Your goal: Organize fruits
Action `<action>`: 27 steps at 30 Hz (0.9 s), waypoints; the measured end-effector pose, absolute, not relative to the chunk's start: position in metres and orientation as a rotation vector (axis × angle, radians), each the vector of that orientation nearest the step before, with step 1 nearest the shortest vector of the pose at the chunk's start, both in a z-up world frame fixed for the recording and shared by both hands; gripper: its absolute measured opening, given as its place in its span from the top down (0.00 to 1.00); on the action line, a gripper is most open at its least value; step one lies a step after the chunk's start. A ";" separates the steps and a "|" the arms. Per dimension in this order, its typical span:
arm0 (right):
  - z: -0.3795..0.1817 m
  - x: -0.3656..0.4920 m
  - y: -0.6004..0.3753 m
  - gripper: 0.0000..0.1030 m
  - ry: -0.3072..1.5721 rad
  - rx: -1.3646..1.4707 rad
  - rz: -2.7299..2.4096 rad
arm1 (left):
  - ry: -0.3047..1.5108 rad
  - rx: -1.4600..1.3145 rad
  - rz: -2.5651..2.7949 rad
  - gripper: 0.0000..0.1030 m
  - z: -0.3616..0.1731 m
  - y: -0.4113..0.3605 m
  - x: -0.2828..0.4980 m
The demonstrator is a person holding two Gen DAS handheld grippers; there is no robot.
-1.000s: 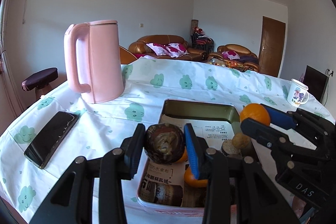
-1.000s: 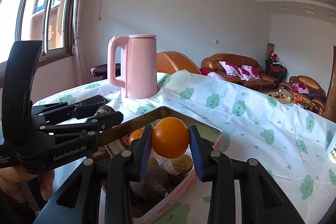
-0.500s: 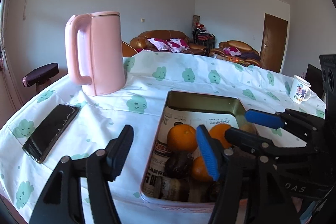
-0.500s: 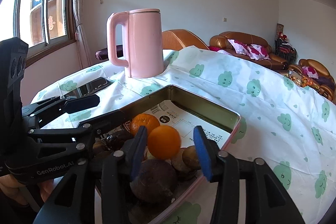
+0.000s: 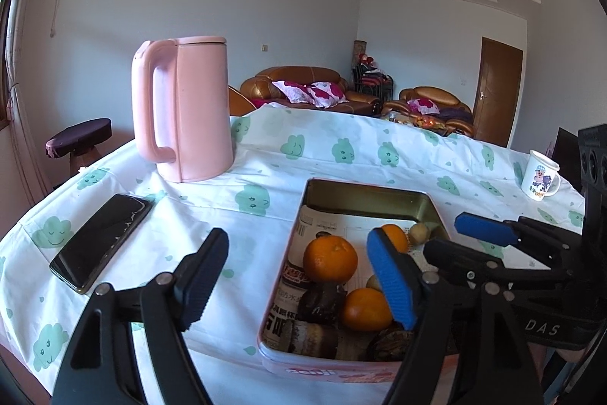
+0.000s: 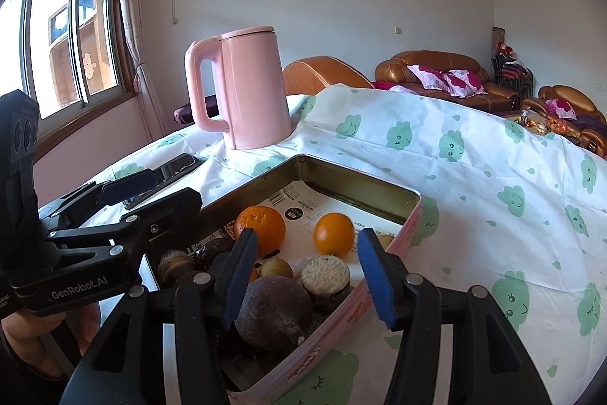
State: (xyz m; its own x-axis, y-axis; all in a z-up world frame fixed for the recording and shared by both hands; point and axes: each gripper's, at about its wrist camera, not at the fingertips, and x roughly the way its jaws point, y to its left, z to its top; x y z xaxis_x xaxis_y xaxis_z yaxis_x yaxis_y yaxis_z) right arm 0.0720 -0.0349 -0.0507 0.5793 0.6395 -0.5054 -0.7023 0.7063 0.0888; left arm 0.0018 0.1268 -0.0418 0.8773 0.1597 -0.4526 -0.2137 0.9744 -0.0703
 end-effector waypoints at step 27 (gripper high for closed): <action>-0.037 0.058 -0.073 0.36 0.434 -0.097 0.672 | 0.440 -0.091 0.170 0.24 -0.034 0.105 -0.002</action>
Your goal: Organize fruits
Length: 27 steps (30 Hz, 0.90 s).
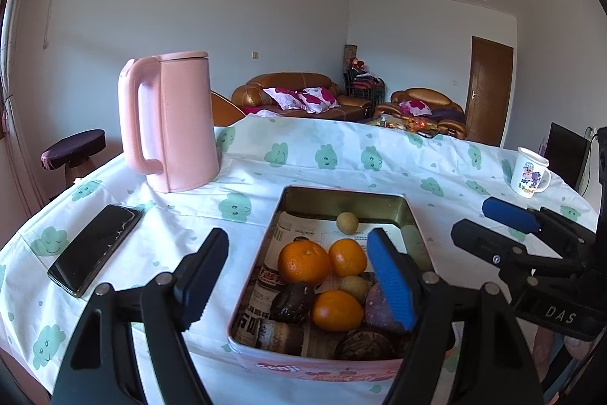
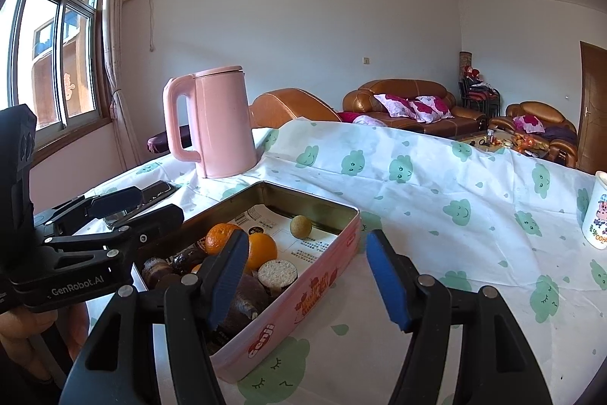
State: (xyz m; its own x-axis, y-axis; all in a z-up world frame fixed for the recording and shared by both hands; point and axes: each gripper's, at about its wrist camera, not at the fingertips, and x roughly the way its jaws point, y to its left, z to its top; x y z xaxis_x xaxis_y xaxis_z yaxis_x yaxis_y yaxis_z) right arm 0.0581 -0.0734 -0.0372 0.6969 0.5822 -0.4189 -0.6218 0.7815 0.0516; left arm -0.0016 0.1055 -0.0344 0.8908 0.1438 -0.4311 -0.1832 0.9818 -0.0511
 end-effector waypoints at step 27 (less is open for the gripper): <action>-0.032 0.055 -0.080 0.36 0.414 -0.092 0.662 | 0.438 -0.071 0.158 0.24 -0.032 0.097 -0.003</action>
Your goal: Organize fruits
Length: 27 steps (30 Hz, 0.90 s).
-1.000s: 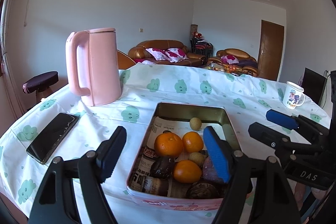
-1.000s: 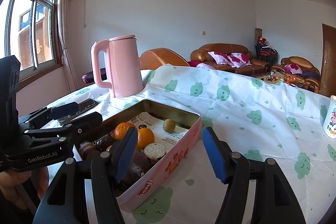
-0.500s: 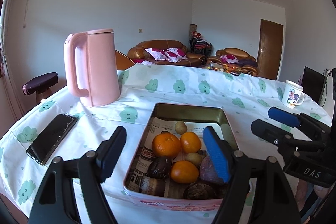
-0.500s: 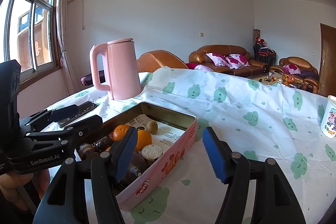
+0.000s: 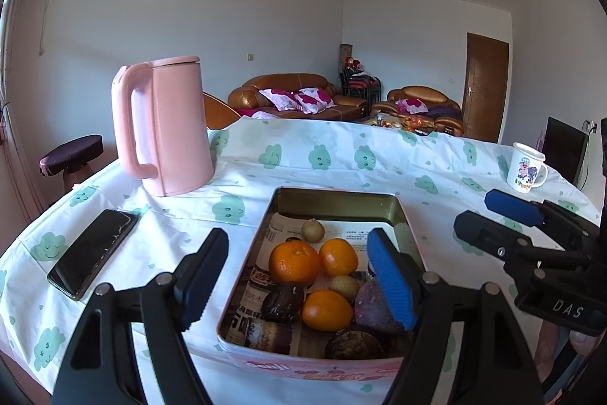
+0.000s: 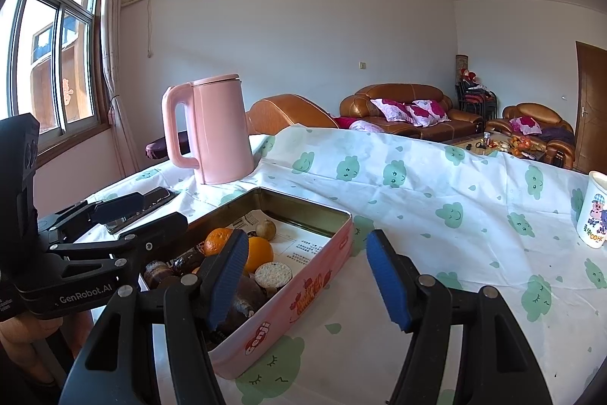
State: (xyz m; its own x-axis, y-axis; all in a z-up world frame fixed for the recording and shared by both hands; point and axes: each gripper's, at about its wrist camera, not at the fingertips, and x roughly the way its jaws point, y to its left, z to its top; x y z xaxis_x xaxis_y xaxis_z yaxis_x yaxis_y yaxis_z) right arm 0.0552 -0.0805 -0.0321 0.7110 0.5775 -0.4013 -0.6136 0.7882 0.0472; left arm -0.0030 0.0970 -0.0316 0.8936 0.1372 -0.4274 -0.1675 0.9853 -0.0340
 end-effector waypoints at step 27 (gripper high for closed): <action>-0.026 0.050 -0.110 0.35 0.387 -0.063 0.611 | 0.417 -0.039 0.148 0.00 -0.026 0.079 -0.005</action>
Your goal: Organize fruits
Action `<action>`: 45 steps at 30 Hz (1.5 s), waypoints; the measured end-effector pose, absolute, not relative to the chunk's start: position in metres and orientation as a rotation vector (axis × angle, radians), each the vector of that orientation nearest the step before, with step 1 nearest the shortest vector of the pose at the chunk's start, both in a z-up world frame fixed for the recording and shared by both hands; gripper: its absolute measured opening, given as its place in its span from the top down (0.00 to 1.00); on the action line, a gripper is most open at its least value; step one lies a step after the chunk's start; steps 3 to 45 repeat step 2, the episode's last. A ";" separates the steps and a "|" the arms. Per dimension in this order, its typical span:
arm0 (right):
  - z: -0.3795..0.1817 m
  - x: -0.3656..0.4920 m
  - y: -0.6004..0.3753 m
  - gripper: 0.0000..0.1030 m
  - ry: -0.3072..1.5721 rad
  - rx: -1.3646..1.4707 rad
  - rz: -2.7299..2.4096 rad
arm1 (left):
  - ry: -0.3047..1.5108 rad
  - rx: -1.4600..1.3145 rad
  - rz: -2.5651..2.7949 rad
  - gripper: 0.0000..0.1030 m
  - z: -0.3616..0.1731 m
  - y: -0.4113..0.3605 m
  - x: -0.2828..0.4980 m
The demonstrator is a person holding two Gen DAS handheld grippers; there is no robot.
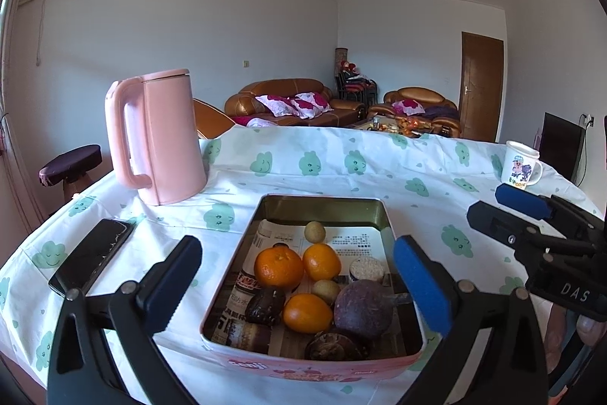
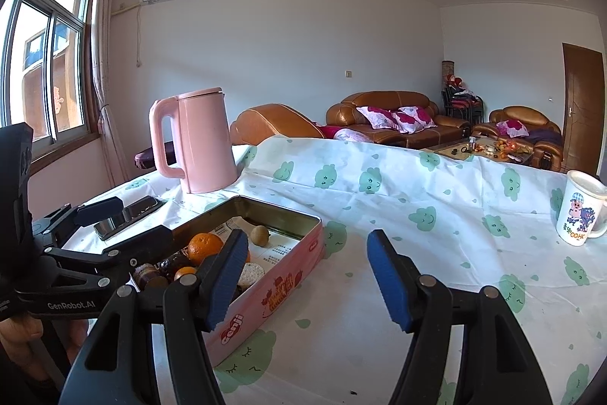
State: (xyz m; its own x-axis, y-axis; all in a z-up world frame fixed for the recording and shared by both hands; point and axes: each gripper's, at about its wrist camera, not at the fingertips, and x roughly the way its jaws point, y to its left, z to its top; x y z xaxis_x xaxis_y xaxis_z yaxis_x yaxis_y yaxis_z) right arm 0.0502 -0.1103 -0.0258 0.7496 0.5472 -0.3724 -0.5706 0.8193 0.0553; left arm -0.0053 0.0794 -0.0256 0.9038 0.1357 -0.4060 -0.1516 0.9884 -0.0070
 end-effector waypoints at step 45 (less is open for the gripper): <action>-0.026 0.051 -0.114 0.35 0.392 -0.063 0.602 | 0.414 -0.038 0.144 0.00 -0.025 0.078 -0.006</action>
